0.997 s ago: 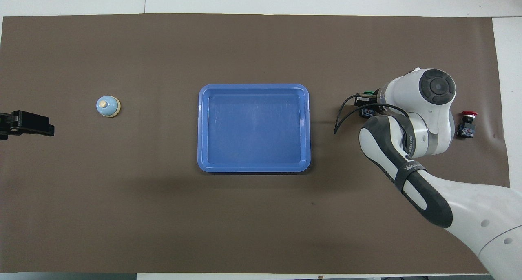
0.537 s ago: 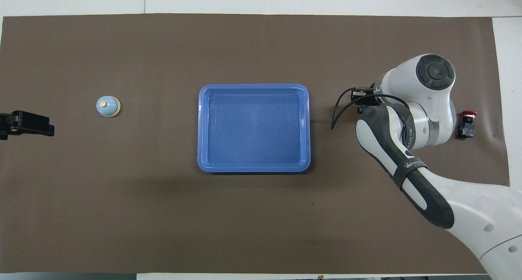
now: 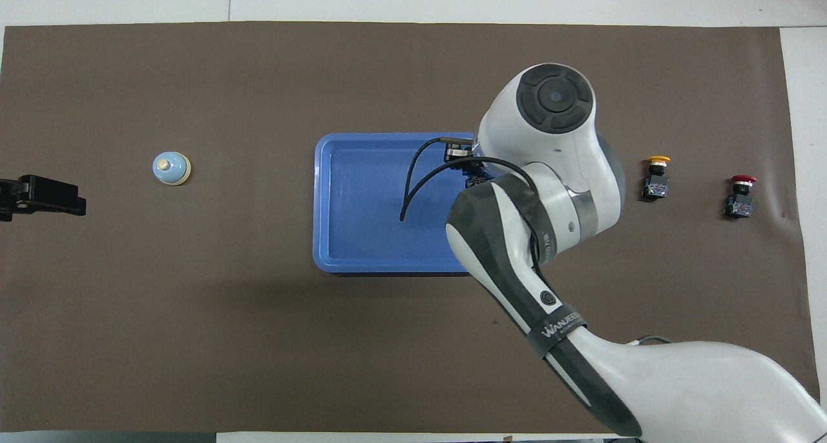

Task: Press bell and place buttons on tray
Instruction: 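Carry the green button over the blue tray and lower it, then release the green button and move the right gripper to the orange button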

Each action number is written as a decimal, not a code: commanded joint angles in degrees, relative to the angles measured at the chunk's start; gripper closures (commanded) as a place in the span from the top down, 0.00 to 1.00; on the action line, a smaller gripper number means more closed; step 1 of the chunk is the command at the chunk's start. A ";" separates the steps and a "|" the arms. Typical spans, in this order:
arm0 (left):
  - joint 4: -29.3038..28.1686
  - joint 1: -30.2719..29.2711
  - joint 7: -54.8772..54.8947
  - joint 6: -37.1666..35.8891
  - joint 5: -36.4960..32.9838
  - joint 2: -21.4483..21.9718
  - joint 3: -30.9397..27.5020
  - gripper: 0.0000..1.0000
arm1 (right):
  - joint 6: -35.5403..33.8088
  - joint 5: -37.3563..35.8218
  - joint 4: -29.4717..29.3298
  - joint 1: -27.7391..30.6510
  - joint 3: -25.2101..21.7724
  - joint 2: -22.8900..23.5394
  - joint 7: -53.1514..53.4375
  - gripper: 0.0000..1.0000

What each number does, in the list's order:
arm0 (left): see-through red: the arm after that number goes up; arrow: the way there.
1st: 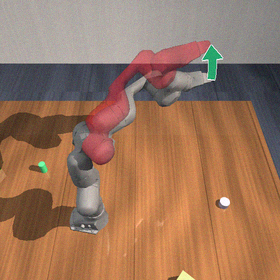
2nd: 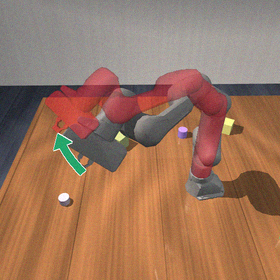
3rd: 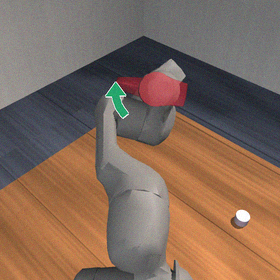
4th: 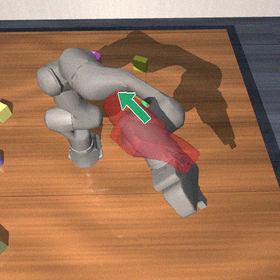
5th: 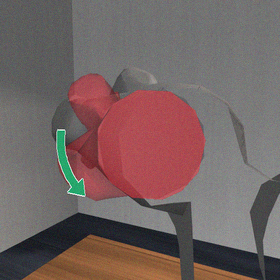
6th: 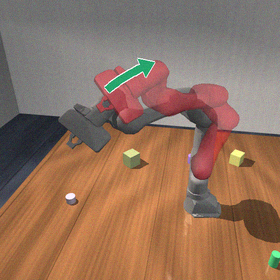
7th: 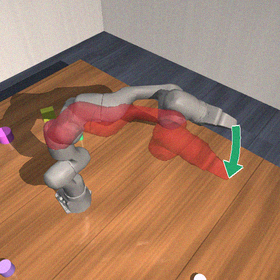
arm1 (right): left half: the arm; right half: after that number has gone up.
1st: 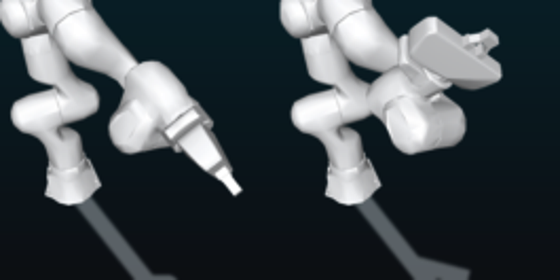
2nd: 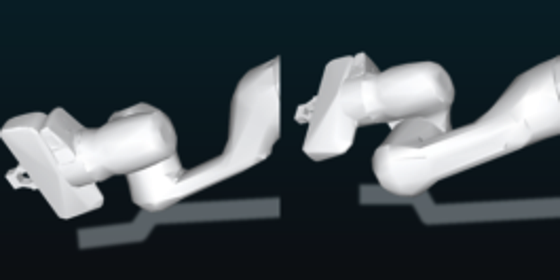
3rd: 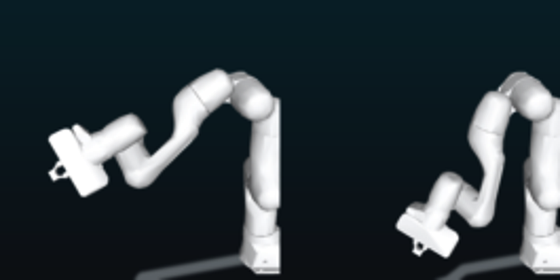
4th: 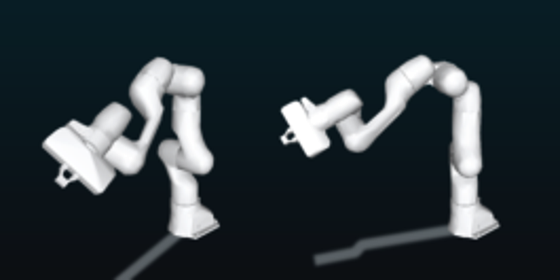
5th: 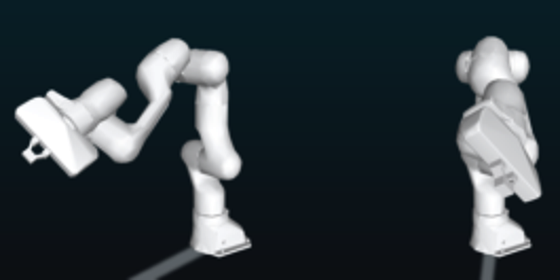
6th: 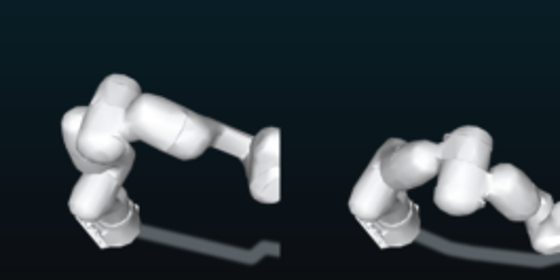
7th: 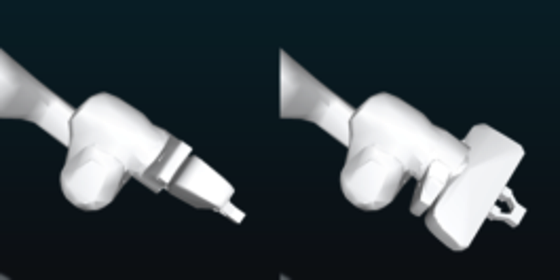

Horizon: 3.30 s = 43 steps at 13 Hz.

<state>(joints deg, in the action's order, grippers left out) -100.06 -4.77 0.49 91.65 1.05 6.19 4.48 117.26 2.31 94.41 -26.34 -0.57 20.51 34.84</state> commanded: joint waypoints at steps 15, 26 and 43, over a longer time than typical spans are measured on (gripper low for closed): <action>-0.05 0.20 0.04 -0.42 -0.26 0.32 -0.26 1.00 | 18.89 0.85 14.93 -4.42 -0.14 1.99 4.53 1.00; -0.05 0.20 0.04 -0.42 -0.26 0.32 -0.26 1.00 | 1.83 -0.11 10.00 19.01 -0.84 -9.00 -11.95 1.00; -0.05 0.20 0.04 -0.42 -0.26 0.32 -0.26 1.00 | 24.86 -0.73 27.05 32.93 -0.84 -4.34 -27.72 1.00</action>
<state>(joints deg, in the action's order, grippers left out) -100.06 -4.77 0.49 91.65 1.05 6.19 4.48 140.80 2.07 120.47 5.33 -2.09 16.32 8.66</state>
